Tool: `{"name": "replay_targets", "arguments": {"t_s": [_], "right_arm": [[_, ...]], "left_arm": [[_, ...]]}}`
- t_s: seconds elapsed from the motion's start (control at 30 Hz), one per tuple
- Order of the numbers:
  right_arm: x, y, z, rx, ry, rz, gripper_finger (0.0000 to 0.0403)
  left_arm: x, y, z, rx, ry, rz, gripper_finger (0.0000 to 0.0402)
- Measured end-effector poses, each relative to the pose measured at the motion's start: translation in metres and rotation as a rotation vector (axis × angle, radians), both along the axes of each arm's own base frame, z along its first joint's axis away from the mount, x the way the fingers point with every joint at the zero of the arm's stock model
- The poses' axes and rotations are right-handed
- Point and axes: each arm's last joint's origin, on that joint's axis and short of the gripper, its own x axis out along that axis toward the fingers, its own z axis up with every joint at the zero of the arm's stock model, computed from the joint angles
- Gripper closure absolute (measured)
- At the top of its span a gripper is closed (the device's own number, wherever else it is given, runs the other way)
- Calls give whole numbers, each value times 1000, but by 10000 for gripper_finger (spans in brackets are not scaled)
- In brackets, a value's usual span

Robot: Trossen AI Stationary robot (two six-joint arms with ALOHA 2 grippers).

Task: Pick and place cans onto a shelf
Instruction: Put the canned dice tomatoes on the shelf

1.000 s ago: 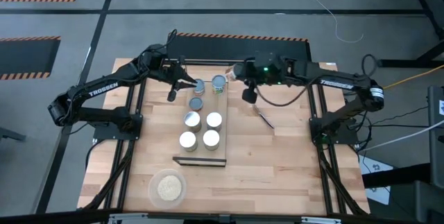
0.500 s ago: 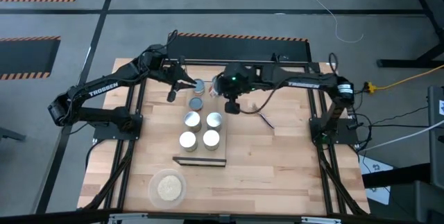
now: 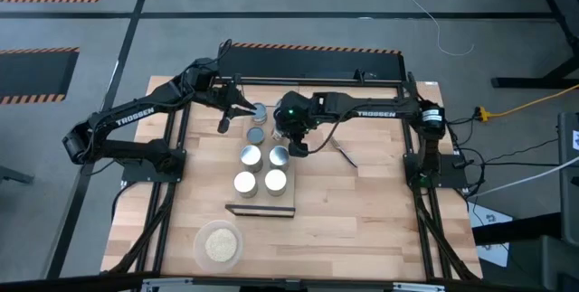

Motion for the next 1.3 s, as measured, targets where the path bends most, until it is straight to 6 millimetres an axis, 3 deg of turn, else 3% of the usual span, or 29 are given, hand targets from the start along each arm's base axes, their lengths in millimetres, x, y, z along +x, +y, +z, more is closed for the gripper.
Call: {"name": "replay_targets", "arguments": {"t_s": [0.2,1.3], "right_arm": [[6,-1,-16,5,36,-1,396],[13,-11,-43,8,57,-22,391]], "left_arm": [[0,0,0,0,0,0,337],[0,0,0,-1,-1,-3,337]]}}
